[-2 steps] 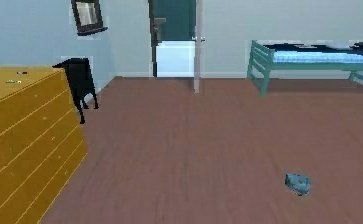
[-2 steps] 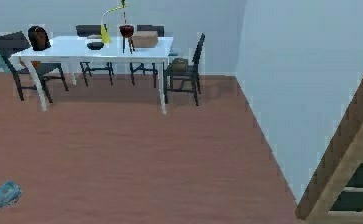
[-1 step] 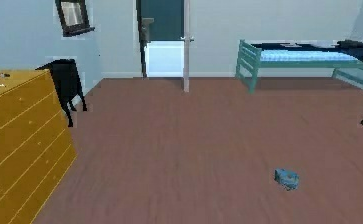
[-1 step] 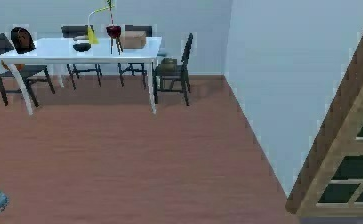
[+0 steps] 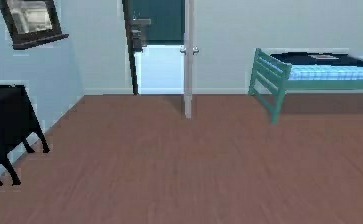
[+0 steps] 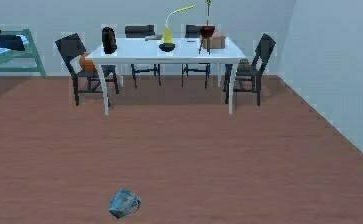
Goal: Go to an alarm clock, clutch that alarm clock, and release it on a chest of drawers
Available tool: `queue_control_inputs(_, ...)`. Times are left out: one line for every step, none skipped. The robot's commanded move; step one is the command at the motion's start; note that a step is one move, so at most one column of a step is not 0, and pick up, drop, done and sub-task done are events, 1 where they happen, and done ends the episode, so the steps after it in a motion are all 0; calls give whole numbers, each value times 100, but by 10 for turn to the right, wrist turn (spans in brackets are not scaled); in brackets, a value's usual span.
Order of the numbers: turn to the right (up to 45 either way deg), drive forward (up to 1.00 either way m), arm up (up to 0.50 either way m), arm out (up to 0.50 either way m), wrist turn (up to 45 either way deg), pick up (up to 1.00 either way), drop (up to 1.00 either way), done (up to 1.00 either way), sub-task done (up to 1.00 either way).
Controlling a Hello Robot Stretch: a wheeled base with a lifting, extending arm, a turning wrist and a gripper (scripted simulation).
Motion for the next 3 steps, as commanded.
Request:
queue_control_inputs(0, 45, 0, 0, 0, 0, 0, 0, 0)
queue_control_inputs(450, 0, 0, 0, 0, 0, 0, 0, 0)
queue_control_inputs(90, 0, 0, 0, 0, 0, 0, 0, 0)
